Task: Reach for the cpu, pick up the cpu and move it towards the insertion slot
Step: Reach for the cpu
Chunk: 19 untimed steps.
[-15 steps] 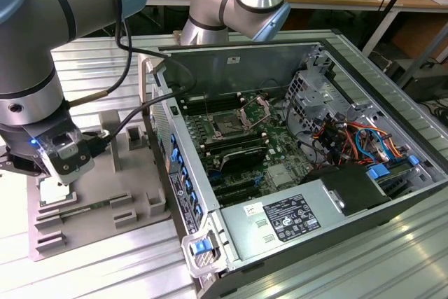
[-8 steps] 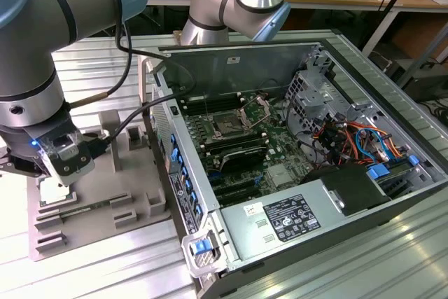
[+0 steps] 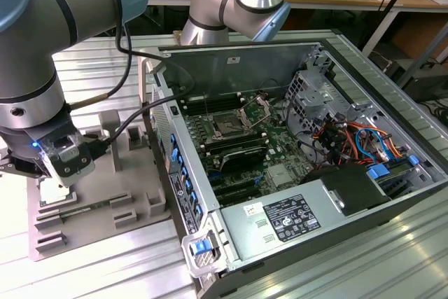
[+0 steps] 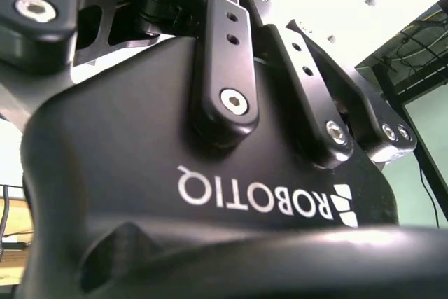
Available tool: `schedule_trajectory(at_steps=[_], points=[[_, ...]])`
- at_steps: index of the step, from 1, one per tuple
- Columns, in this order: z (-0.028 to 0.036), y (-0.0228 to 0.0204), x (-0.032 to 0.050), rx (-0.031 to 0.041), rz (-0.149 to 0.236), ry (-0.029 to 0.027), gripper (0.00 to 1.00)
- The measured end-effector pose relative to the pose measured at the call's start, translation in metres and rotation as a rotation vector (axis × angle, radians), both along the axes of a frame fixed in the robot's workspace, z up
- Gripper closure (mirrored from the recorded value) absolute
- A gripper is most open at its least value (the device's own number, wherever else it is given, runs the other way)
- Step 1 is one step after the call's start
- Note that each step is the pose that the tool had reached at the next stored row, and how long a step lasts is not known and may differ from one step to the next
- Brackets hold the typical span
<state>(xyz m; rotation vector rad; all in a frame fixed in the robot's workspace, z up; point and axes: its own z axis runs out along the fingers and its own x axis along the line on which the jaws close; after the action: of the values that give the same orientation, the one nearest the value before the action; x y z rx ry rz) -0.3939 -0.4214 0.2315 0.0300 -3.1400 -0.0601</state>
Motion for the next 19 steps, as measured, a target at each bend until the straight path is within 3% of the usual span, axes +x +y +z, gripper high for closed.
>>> schedule_trajectory(at_steps=[19], points=[[-0.0058, 0.0, 0.0, 0.0, 0.0, 0.0, 0.89]])
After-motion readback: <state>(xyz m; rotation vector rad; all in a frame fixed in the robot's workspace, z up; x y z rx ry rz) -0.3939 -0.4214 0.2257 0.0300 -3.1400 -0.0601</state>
